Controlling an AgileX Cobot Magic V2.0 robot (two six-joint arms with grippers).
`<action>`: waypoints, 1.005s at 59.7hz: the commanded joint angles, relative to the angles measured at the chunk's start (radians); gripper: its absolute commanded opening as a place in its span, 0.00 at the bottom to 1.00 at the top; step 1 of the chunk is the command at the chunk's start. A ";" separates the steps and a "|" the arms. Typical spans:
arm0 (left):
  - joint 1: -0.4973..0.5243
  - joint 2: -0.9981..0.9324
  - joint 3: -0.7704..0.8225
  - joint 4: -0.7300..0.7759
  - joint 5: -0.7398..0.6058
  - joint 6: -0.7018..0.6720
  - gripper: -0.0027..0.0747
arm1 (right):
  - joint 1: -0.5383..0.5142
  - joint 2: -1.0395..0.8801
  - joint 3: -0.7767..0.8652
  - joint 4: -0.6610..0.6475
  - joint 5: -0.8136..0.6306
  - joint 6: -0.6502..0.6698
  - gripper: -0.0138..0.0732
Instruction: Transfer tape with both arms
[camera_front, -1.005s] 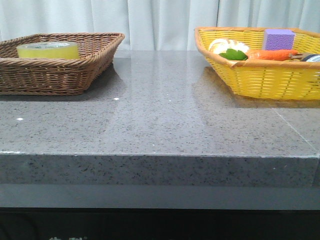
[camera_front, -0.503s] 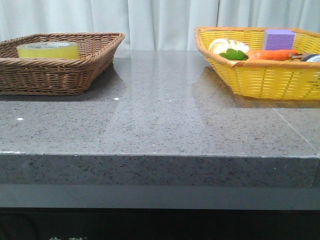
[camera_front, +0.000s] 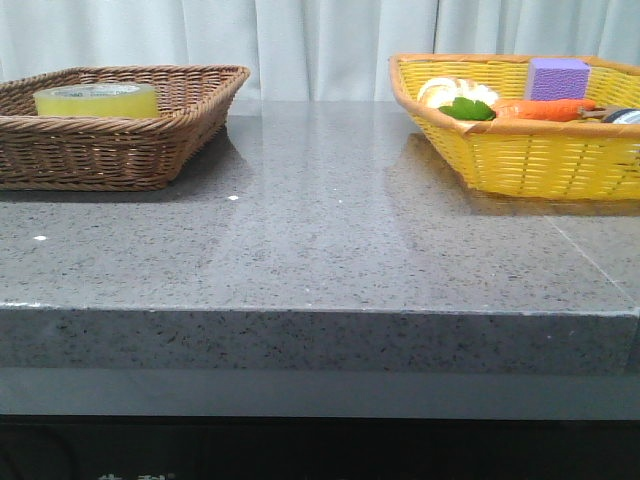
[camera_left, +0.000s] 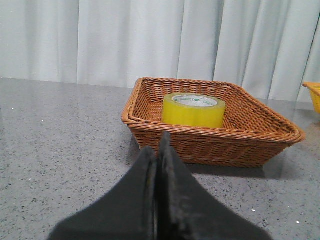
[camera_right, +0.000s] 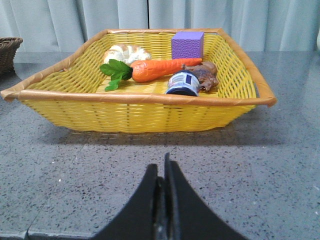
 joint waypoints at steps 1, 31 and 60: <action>0.003 -0.019 0.038 -0.008 -0.082 -0.007 0.01 | -0.005 -0.027 -0.026 0.002 -0.087 -0.009 0.08; 0.003 -0.019 0.038 -0.008 -0.082 -0.007 0.01 | -0.006 -0.028 -0.026 -0.212 -0.175 0.233 0.08; 0.003 -0.019 0.038 -0.008 -0.082 -0.007 0.01 | -0.006 -0.028 -0.026 -0.181 -0.209 0.234 0.08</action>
